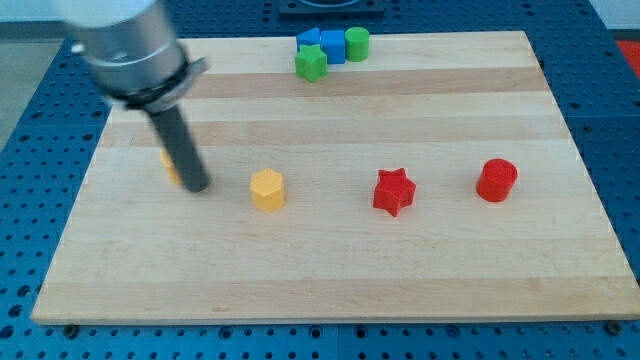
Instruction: Point your arm above the yellow hexagon
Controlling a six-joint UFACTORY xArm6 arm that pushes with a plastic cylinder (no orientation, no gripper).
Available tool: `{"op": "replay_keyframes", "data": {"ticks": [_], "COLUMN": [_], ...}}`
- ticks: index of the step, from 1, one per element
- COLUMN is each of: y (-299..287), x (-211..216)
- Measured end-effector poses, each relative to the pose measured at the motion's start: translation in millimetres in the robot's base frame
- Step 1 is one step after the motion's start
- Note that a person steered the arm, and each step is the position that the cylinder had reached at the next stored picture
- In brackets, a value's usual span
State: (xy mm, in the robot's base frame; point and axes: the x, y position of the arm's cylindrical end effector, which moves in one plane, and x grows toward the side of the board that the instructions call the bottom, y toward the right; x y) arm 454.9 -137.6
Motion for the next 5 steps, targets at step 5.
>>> {"op": "replay_keyframes", "data": {"ticks": [5], "y": [40.9], "x": [-48.8]}}
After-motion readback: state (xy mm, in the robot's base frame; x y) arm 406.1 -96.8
